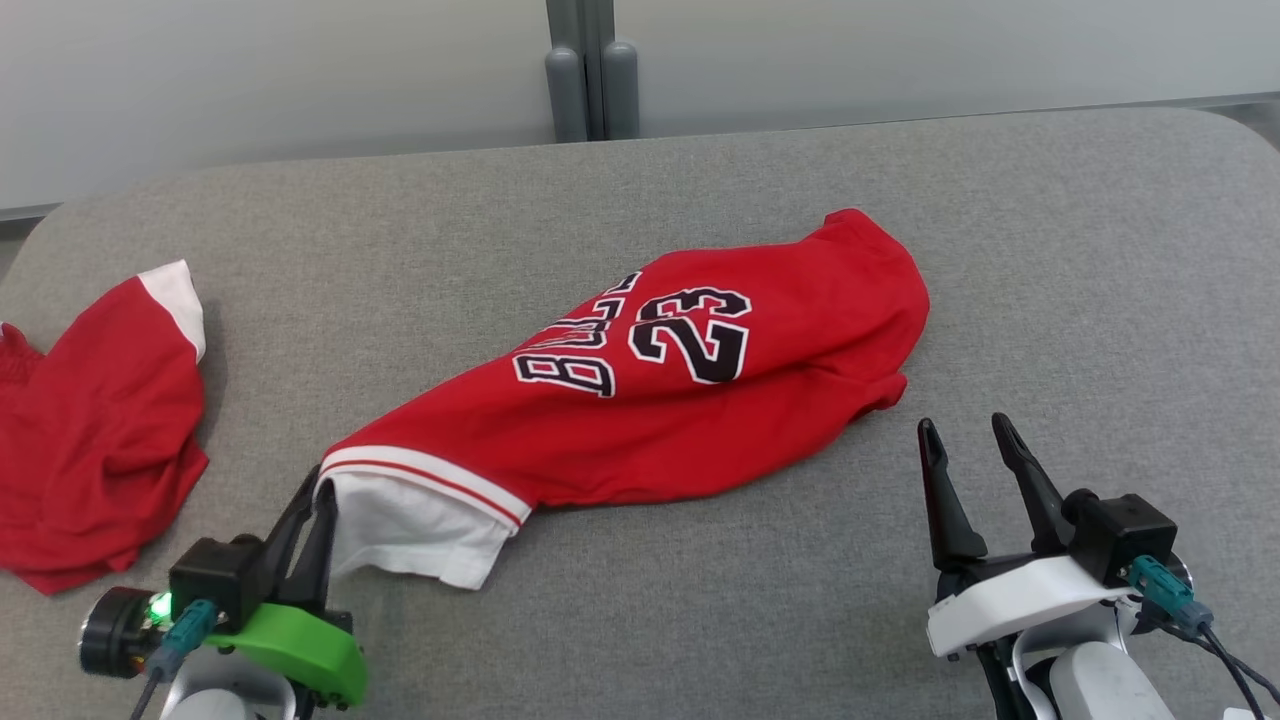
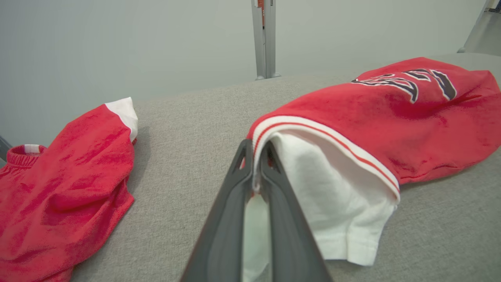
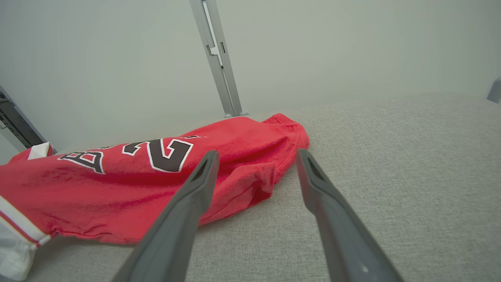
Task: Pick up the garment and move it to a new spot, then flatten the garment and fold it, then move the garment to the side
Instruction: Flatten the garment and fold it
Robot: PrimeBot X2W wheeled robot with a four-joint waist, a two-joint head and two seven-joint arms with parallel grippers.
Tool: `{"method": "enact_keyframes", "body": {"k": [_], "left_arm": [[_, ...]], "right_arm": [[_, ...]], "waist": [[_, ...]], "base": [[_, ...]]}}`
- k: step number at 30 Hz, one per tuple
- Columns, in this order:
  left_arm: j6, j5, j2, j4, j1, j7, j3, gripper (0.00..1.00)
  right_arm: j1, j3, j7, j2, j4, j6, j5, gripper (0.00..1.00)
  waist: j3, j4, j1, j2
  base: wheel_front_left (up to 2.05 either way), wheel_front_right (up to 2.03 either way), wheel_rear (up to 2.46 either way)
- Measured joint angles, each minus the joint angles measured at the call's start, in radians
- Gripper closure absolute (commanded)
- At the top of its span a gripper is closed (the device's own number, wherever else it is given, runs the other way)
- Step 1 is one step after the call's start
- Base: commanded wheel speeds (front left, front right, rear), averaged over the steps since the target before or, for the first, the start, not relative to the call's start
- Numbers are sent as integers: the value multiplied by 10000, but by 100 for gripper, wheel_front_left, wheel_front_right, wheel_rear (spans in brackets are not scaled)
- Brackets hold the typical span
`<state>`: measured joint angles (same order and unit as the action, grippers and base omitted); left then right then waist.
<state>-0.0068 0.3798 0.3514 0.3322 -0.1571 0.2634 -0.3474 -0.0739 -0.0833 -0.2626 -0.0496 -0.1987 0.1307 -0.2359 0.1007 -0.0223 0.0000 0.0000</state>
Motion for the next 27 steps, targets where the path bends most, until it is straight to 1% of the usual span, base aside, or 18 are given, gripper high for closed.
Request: {"method": "enact_keyframes", "body": {"k": [4,6,7,8,9,14,19,24,27], "left_arm": [[245,226,311,-228,456,-90,383,100],[276,370,347,-307,578,-123,431,100],[337,376,339,-355,623,-157,424,87],[351,376,314,-397,660,-157,416,4],[393,376,276,-443,675,-157,410,0],[470,416,-52,-665,689,-69,491,0],[537,303,-353,-984,681,-21,782,0],[552,-167,-828,-1643,656,-10,1430,0],[451,-539,-1099,-1854,648,6,1724,0]], "right_arm": [[58,50,0,-2,-50,0,0,0],[62,71,0,-4,-67,0,2,0],[62,69,0,-2,-75,0,2,0],[66,69,0,0,-90,0,4,0],[69,71,0,-2,-111,0,4,0],[71,67,0,-2,-157,0,17,0],[75,84,0,-6,-169,0,25,0],[84,132,0,-19,-194,0,36,0],[85,157,0,-27,-230,0,35,0]], "waist": [[-15,-48,0,0],[-18,-58,0,0],[-27,-60,0,0],[-42,-62,0,0],[-55,-62,0,0],[-143,-39,0,0],[-208,15,0,0],[-262,72,0,0],[-284,108,0,0]], "base": [[0,0,0],[0,0,0],[0,0,0],[0,0,0],[0,0,0],[0,0,0],[0,0,0],[0,0,0],[0,0,0]]}}
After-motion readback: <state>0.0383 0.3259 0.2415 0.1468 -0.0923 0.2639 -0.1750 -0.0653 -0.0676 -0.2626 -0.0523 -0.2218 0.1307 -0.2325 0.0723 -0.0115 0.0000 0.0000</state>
